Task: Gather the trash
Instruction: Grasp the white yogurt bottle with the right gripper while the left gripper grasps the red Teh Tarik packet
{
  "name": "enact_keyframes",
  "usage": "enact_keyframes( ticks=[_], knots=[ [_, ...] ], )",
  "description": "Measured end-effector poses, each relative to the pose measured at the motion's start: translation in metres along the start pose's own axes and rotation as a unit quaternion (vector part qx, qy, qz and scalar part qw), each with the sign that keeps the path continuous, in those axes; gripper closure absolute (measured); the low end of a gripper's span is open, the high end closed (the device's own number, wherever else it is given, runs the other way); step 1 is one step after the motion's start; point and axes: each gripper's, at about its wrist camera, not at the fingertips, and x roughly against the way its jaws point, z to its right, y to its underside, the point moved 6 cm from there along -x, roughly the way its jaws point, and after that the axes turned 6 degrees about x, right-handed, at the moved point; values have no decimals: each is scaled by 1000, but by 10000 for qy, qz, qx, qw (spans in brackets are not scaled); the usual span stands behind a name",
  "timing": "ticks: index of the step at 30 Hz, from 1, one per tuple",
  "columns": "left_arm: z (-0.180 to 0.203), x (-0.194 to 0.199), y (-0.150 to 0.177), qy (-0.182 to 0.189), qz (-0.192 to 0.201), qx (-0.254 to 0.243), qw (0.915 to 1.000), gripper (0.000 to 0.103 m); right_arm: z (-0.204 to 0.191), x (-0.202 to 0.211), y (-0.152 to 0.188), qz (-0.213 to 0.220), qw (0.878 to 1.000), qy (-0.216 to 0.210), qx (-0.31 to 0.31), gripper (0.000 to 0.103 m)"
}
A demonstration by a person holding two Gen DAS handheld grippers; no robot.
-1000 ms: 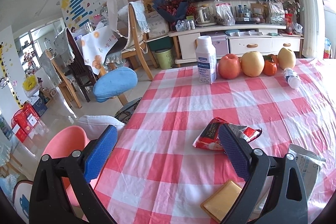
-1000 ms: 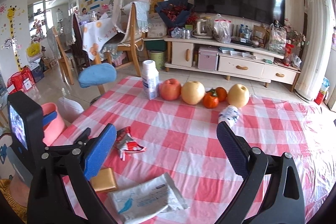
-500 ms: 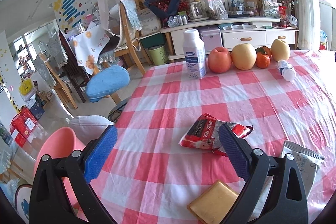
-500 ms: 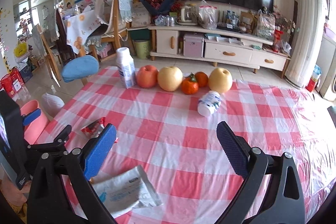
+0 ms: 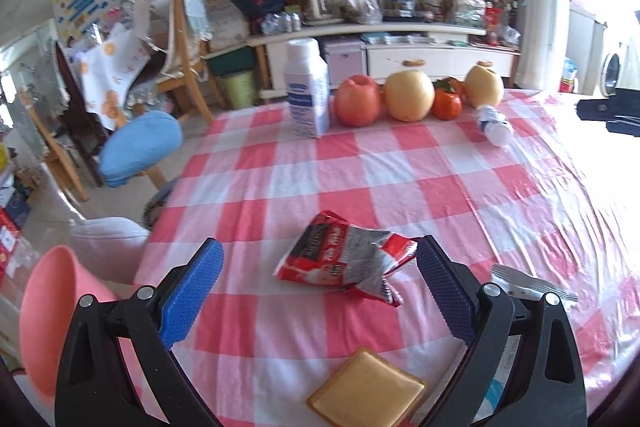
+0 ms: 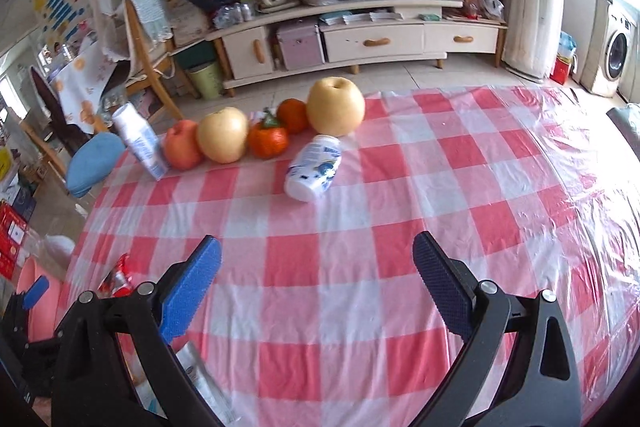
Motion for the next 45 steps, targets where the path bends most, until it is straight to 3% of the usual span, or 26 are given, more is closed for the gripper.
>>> enact_keyframes(
  ticks=[3,9,13,24,28,35,45],
  knots=[
    [0,-16,2,329,-337,84,9989,7,6,-25,-8,-69,9999,-66,39,6],
    [-7,-45,10,638,-822,418,9937,7,11,-67,-18,-125,9994,-250,-209,6],
    [0,-63,9,804,-1029,681,9891,7,-9,-84,-25,-173,9993,-218,233,6],
    [-6,-93,6,418,-1258,1543,9791,7,-9,-124,-33,-381,9986,-177,320,7],
    [-6,-96,7,270,-1295,1598,9782,7,-8,-136,-32,-498,9981,-199,304,19],
    [-6,-96,6,245,-1241,1708,9772,19,-11,-148,-36,-519,9977,-222,364,23],
    [-4,-92,4,367,-1138,1792,9765,31,-15,-160,-33,-627,9962,-136,583,55]
  ],
)
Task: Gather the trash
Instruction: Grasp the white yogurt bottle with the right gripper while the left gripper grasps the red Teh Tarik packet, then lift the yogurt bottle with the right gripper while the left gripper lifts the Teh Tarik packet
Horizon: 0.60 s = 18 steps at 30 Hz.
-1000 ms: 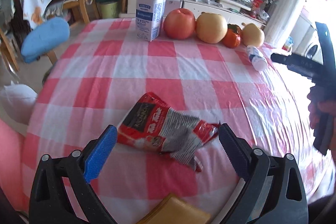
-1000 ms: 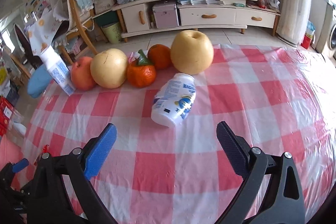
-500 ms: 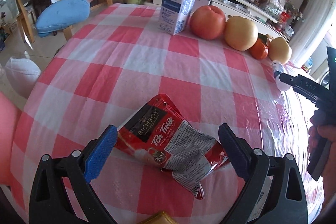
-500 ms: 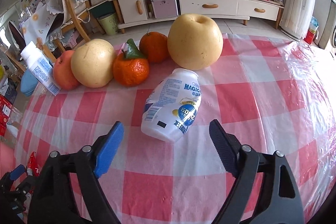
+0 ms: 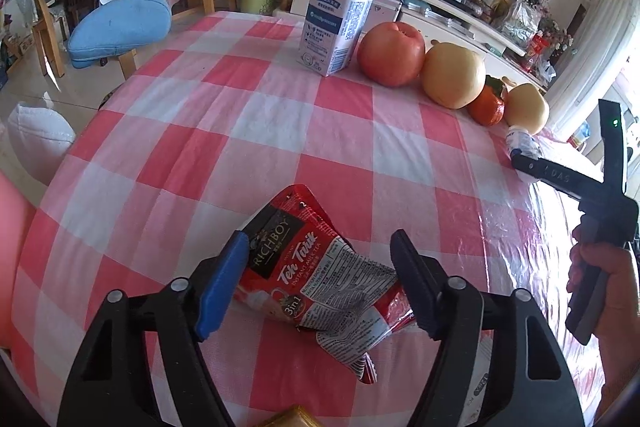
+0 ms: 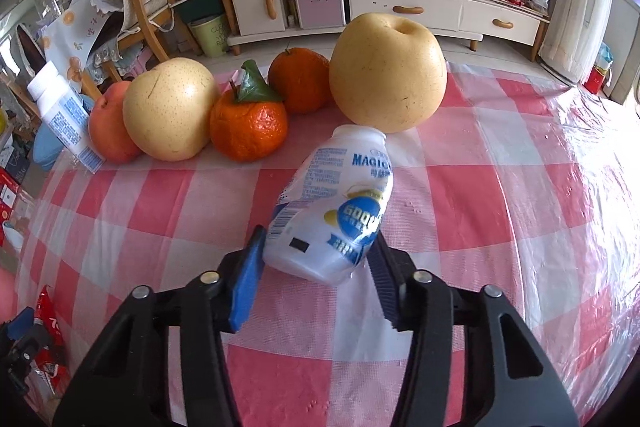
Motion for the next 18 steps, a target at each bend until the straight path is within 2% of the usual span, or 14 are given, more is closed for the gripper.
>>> enact_keyframes(
  ticks=[10,12,18],
  knots=[
    [-2,4,-1,175,32,46,9998,40,-1,6,11,-49,9998,12,184,58],
    [-5,6,-2,231,48,145,9996,53,-3,11,15,-51,9997,-37,216,58],
    [-15,6,0,432,-39,334,9985,54,-27,31,18,-2,9983,-242,536,59]
  ],
)
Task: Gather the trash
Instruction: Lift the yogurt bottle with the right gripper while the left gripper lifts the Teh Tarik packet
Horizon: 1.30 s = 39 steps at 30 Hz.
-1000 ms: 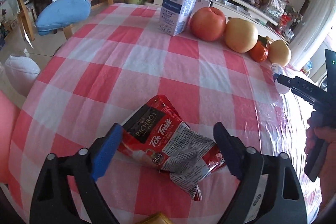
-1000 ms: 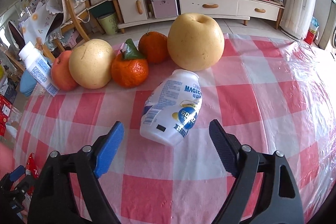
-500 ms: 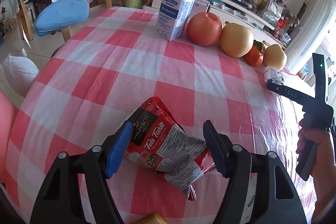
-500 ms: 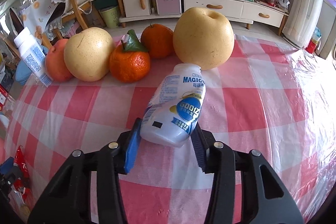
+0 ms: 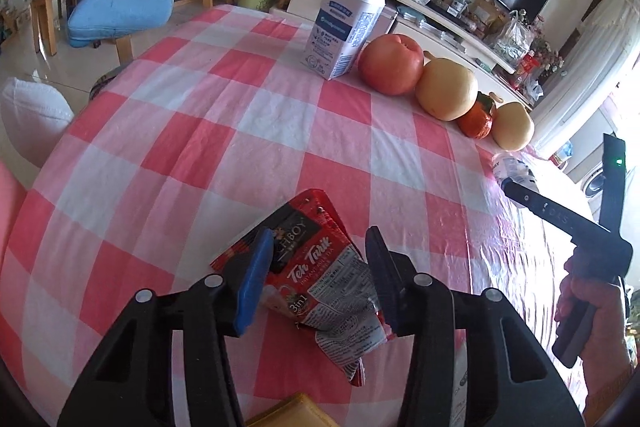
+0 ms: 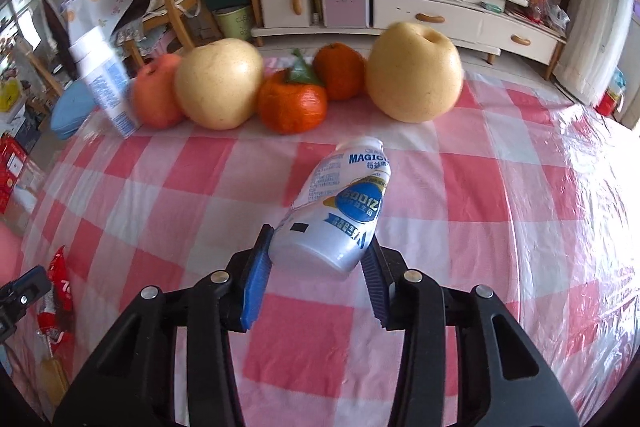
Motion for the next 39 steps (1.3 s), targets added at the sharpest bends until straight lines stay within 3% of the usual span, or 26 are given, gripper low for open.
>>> enact_keyframes(
  ticks=[4,9,16,17,19,22,26,28,32,35,39],
  knots=[
    [-4,1,2,98,-86,-42,9999,54,-36,12,4,-5,9984,-221,515,59],
    [-8,0,11,-33,-263,-177,9995,30,-84,17,21,-254,9909,-678,1135,59],
    [-16,3,22,-448,-348,-357,9978,14,-112,16,46,-610,9785,-1104,1635,58],
    [-16,4,23,-463,-356,-361,9976,14,-111,15,49,-625,9785,-1104,1624,56],
    [-16,7,25,-549,-348,-475,9968,14,-108,14,50,-611,9804,-1050,1549,42],
    [-16,11,32,-671,-401,-628,9950,14,-109,17,45,-467,9821,-1089,1465,29],
    [-14,15,40,-690,-392,-783,9938,14,-117,16,40,-391,9821,-868,1626,27],
    [-12,15,41,-607,-387,-851,9938,20,-118,12,39,-392,9823,-732,1680,27],
    [-7,14,47,-410,-460,-903,9940,42,-113,1,41,-467,9826,-427,1748,28],
    [-4,13,49,-386,-434,-988,9934,47,-110,-1,40,-478,9835,-438,1690,41],
    [-5,13,48,-294,-432,-963,9940,49,-107,-3,37,-518,9842,-288,1667,43]
  ],
)
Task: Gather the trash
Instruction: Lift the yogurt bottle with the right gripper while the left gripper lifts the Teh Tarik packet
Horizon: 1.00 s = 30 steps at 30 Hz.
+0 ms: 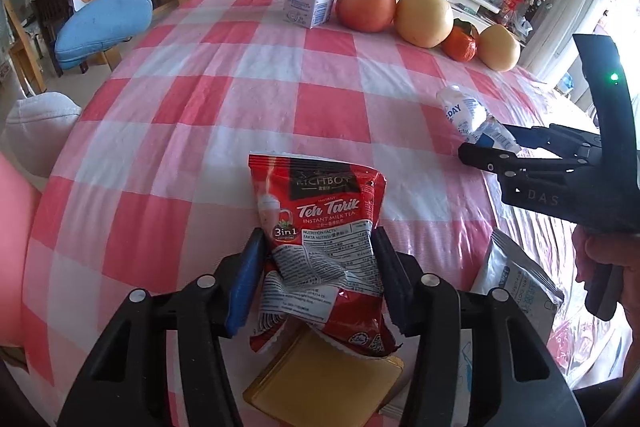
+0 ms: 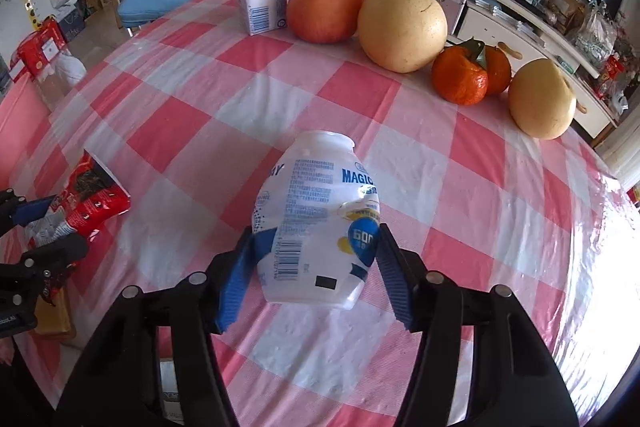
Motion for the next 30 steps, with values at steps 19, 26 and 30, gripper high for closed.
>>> enact_keyframes(
  ticks=[19,26,30],
  knots=[
    [-44,42,-17,43,600,424,9973,50,-40,52,-31,411,9990,170,97,43],
    [-78,74,-28,-182,1071,617,9922,50,-81,82,-42,753,9970,-30,199,43],
    [-105,92,-34,-333,1330,809,9872,50,-111,99,-48,954,9946,-159,370,43]
  ],
)
